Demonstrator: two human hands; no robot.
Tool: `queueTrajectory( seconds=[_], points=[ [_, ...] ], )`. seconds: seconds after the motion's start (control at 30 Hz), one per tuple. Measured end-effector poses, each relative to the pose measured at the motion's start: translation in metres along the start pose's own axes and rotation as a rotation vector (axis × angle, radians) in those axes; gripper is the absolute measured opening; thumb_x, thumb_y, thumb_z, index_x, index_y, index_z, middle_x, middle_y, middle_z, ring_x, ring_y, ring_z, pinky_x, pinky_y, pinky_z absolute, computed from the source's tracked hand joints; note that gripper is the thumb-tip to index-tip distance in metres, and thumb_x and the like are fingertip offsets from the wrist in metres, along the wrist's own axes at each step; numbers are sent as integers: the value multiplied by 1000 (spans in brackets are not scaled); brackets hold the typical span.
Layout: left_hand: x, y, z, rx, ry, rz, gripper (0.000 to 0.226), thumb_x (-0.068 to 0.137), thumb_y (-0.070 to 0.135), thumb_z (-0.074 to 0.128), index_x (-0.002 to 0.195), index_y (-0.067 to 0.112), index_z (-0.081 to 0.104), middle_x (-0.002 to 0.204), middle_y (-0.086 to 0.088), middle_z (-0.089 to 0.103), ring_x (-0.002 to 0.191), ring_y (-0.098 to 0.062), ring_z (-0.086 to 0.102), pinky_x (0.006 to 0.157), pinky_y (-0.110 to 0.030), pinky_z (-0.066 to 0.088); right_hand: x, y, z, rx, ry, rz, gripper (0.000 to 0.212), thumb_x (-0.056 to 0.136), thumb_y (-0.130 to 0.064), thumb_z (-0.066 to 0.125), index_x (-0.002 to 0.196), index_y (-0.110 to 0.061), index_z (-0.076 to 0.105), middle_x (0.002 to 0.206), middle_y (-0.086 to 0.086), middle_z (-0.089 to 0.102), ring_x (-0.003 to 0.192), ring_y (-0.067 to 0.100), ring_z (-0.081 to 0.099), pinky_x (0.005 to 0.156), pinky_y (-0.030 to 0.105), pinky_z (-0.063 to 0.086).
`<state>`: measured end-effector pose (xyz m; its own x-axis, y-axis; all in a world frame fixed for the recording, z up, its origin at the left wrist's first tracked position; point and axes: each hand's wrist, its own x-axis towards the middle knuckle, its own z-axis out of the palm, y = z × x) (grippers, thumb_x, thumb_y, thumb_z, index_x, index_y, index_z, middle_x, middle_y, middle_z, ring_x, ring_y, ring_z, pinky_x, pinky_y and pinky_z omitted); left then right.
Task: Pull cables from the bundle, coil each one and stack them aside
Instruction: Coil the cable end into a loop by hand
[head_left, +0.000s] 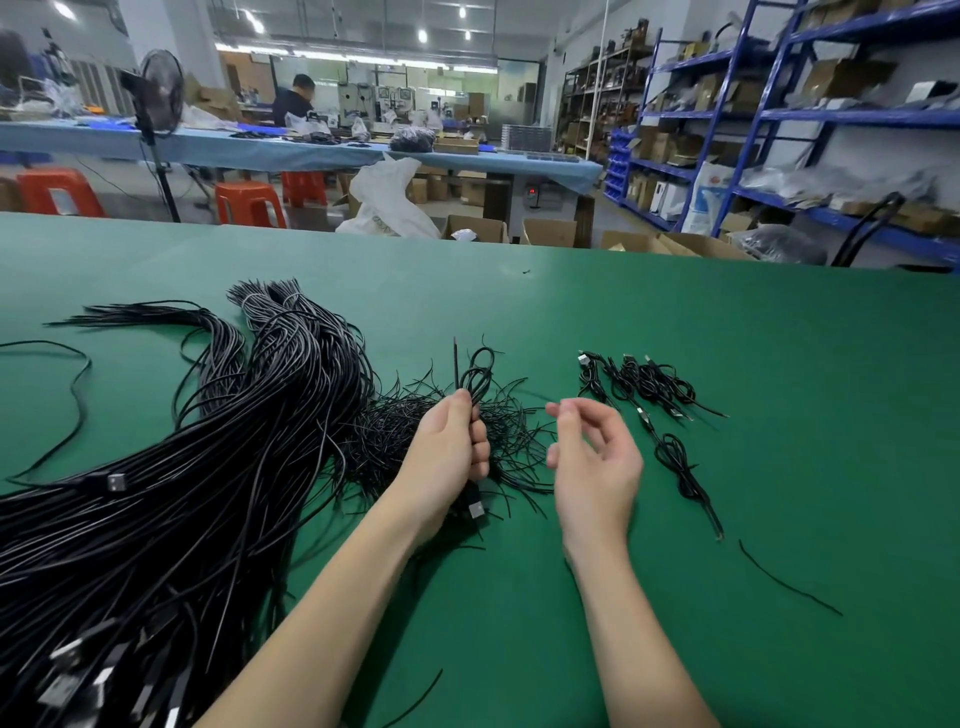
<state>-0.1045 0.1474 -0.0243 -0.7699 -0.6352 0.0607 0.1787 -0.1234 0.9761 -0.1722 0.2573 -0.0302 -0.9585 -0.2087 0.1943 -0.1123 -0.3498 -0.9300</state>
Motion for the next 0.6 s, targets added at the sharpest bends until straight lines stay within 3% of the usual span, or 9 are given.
queueTrajectory(
  seconds=[0.13,0.23,0.3,0.33,0.47,0.6],
  points=[
    [-4,-2,7,102,-10,4,35,110,31,32,79,19,40,51,15,41,44,-3,36,43,-17,34,-8,3,4,-155,-140,-98,11,90,-5,71,86,-15,69,74,-1,71,51,12,48,51,19,44],
    [-8,-1,10,255,11,64,34,109,30,34,78,18,42,58,12,44,52,-10,39,54,-28,36,-9,3,4,-185,-195,-135,14,88,-2,72,86,-16,69,69,-8,66,47,11,45,51,24,46],
    [-11,0,12,373,23,118,34,109,29,34,78,17,44,66,7,46,61,-15,41,61,-36,38,-10,2,5,-188,-236,-149,19,89,-2,71,94,-21,72,76,-2,70,50,26,49,57,36,51],
    [-12,0,12,417,23,134,33,108,29,34,79,17,44,68,5,47,63,-16,42,64,-38,39,-10,2,5,-199,-243,-161,24,89,-1,70,97,-24,74,78,1,71,51,30,48,58,35,50],
    [-14,0,12,519,32,180,33,108,30,35,79,17,46,70,8,49,61,-6,44,64,-26,40,-8,2,4,-319,-192,-289,25,86,-1,71,88,-25,79,73,-9,70,47,7,43,53,16,40],
    [-14,0,10,561,38,230,33,108,28,36,84,10,48,75,4,56,61,0,46,61,-18,40,-10,2,5,-349,-213,-236,14,86,-11,74,85,-24,77,69,-8,71,44,9,46,50,21,44]
  ],
)
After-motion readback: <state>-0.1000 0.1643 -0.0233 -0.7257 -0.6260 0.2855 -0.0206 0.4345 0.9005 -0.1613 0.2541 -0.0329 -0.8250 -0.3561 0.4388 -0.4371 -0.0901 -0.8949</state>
